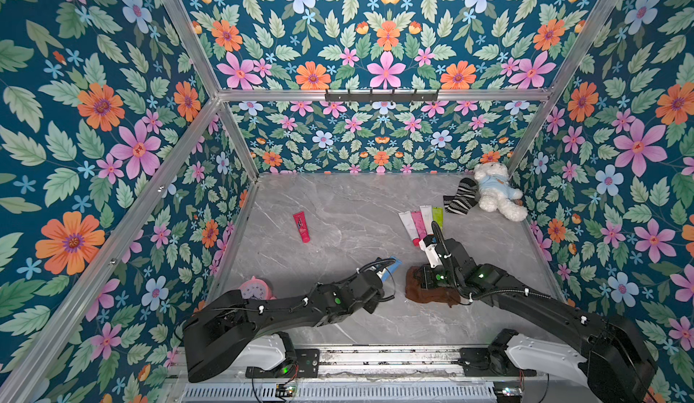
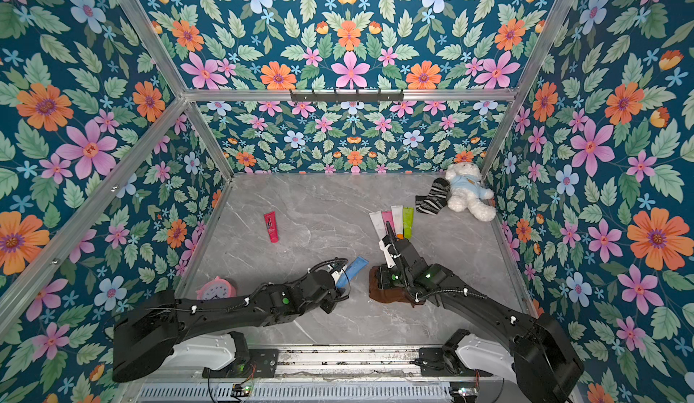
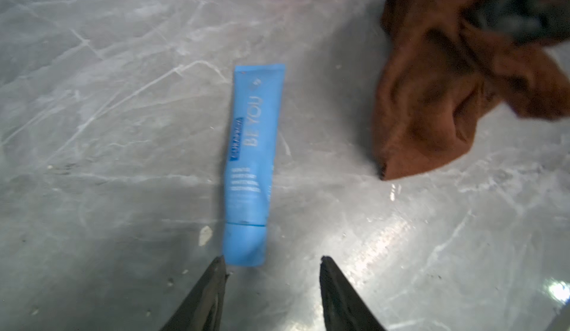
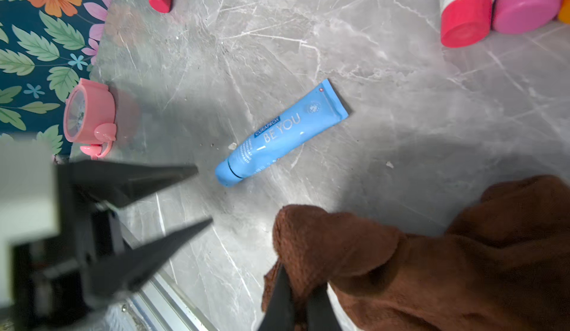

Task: Wipe the surface of the toothpaste tube
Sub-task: Wipe the dirt from the toothpaste tube.

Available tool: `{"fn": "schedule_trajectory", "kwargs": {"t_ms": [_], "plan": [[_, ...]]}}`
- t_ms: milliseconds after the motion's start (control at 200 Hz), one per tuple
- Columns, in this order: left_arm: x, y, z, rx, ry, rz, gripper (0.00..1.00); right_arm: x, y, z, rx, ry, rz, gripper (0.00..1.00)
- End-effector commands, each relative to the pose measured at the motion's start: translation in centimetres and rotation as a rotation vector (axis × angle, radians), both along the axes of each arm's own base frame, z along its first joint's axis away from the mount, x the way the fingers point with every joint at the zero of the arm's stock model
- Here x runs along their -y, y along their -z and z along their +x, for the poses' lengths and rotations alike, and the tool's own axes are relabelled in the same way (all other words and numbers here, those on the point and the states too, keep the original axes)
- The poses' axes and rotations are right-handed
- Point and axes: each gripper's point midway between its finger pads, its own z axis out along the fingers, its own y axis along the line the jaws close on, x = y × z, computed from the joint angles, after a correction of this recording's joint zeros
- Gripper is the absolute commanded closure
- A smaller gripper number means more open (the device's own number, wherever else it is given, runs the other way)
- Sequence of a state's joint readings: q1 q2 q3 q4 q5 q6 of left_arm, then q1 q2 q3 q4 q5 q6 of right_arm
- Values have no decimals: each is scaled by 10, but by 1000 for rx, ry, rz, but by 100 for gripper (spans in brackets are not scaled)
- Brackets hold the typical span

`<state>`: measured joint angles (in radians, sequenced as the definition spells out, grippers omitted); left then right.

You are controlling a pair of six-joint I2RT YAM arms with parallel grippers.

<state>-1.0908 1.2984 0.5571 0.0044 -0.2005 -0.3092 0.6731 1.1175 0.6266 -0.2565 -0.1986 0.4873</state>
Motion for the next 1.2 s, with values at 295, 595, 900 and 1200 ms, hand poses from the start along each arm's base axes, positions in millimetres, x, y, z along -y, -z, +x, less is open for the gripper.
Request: {"fn": "schedule_trajectory", "kwargs": {"t_ms": [295, 595, 900, 1200], "plan": [[-5, 46, 5, -117, -2, 110, 45, 2, -23, -1, 63, -17, 35, 100], [-1, 54, 5, -133, 22, 134, 78, -6, -28, 6, 68, -48, 34, 100], [23, 47, -22, -91, 161, 127, 90, -7, -9, 34, 33, -19, -60, 100], [21, 45, -23, -78, 154, 124, 91, -16, 66, 31, -147, -48, -135, 100]]}}
